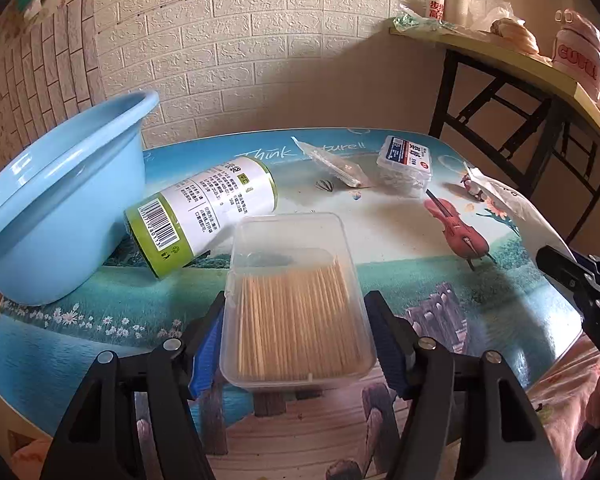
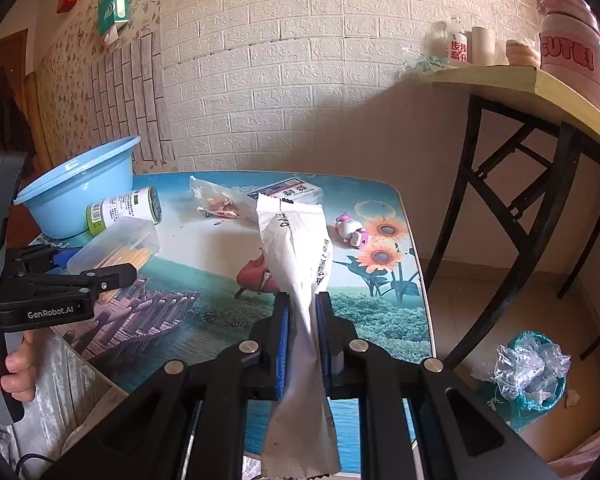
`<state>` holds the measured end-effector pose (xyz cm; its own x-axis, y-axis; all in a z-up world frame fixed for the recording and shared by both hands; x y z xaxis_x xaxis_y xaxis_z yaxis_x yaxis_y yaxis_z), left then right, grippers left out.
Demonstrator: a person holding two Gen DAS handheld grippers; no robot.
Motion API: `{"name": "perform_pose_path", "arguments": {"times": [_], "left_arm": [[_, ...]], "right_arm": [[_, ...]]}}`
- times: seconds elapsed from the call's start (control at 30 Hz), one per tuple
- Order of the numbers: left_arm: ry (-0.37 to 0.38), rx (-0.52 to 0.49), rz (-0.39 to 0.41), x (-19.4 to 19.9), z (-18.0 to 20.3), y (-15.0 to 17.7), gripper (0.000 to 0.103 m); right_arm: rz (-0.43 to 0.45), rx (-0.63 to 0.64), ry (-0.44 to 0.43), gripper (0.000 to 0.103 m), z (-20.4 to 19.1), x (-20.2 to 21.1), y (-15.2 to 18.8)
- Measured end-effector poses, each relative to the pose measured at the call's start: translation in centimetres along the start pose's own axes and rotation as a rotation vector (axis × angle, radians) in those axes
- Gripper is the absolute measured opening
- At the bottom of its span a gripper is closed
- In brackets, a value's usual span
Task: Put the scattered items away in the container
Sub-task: 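Lift the toothpick box with the left gripper while the right gripper lifts the white sachet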
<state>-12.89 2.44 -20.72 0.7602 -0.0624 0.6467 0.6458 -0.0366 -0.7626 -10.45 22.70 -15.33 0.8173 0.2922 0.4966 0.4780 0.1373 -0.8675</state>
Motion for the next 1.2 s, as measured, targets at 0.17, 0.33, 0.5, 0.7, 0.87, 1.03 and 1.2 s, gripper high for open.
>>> {"name": "perform_pose_path", "arguments": {"times": [0.17,0.33,0.5,0.7,0.87,1.03,1.2], "left_arm": [[-0.022,0.025,0.010,-0.4,0.1,-0.5,0.069],[-0.025,0.011,0.039,-0.5,-0.2,-0.6,0.059],[0.004,-0.010,0.057,-0.2,0.2,-0.6,0.059],[0.074,-0.019,0.128,1.9,1.0,-2.0,0.059],[0.103,-0.018,0.210,4.5,0.9,-4.2,0.059],[0.099,-0.004,0.267,6.8,-0.5,-6.1,0.059],[0.099,0.017,0.318,9.4,-2.2,-7.9,0.059]], "right_arm": [[-0.002,-0.005,0.001,0.013,-0.1,0.1,-0.1],[-0.006,-0.003,0.006,0.013,-0.2,0.1,-0.2],[-0.007,-0.015,0.012,0.013,-0.3,0.1,-0.5],[0.003,-0.035,0.015,0.013,-0.7,0.7,-1.5],[0.021,-0.054,0.028,0.013,-1.0,1.5,-2.9],[0.050,-0.041,0.050,0.012,-2.0,2.9,-5.0],[0.081,-0.035,0.044,0.012,-3.7,4.4,-7.2]]}}
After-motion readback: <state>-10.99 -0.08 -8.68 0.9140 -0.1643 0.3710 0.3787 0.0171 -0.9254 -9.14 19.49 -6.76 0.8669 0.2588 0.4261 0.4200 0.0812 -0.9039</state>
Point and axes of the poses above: each gripper's, at about its wrist camera, not at the fingertips, and x roughly against the way its jaws point, z to its right, y to its underside, the point moved 9 cm from there along -x, roughly the way its jaws point, and after that the axes turned 6 degrees about z, right-handed, at the moved point
